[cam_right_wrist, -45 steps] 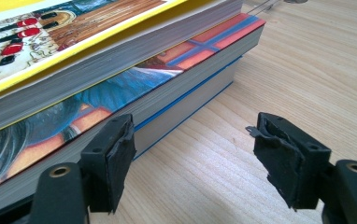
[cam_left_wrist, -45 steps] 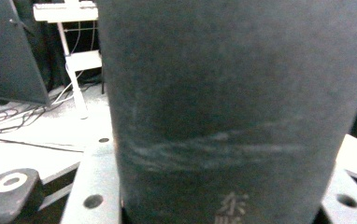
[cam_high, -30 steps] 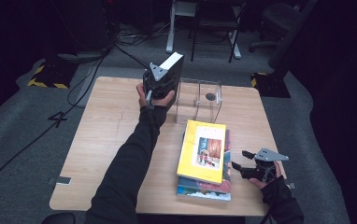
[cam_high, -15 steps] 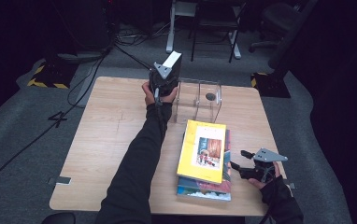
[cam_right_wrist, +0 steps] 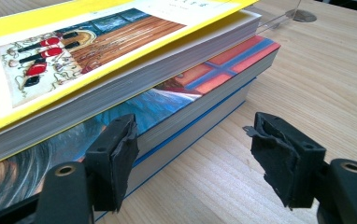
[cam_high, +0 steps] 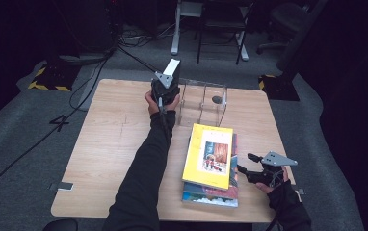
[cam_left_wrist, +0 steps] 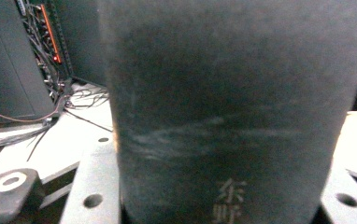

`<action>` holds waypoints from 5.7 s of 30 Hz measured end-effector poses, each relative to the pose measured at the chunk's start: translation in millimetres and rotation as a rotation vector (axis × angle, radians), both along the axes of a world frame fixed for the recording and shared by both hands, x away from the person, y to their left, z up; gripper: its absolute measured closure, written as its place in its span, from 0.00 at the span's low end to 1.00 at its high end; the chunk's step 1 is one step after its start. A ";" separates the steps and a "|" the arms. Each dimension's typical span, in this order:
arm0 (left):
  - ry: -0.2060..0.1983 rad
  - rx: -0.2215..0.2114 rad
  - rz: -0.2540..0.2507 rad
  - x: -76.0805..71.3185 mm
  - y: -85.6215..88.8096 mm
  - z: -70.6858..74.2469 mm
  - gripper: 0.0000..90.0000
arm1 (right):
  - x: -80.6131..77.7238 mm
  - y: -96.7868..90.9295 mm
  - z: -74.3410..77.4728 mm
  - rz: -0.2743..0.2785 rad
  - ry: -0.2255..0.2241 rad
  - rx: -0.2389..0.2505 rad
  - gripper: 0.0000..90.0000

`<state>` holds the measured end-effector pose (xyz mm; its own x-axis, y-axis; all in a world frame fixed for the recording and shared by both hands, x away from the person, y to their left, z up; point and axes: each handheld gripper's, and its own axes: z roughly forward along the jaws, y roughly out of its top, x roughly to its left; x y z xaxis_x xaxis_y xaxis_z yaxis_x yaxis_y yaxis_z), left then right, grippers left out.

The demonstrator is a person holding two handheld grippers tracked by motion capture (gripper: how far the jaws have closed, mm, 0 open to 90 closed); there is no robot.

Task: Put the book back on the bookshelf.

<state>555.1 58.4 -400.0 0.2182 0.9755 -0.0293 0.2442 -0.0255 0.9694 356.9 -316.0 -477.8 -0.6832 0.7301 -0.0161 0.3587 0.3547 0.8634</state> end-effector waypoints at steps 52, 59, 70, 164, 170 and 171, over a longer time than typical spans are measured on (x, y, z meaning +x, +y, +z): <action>0.064 0.127 -0.165 0.6 13.3 30.6 0.59 | 0.9 -0.9 -1.1 0.000 0.032 -0.003 0.36; 0.005 0.129 -0.177 6.8 8.8 48.3 0.59 | 1.0 -1.1 -1.2 0.003 0.032 -0.001 0.36; -0.005 0.115 -0.176 22.9 3.8 32.2 0.59 | 0.9 -1.5 -1.4 0.009 0.030 0.004 0.37; 0.302 0.412 -0.747 -209.9 89.9 -68.0 0.29 | -19.5 29.6 32.6 0.104 0.011 -0.090 0.31; 0.356 0.413 -0.799 -226.0 89.5 -78.6 0.28 | -22.4 36.9 43.7 0.109 0.027 -0.074 0.30; 0.364 0.411 -0.811 -228.9 88.9 -80.4 0.27 | -22.2 39.3 46.4 0.117 0.045 -0.062 0.30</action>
<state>326.2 147.3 -480.4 0.8721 0.4826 0.0808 0.2860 -0.6367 0.7161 334.7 -276.7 -431.4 -0.7647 0.6438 -0.0260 0.3496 0.4485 0.8226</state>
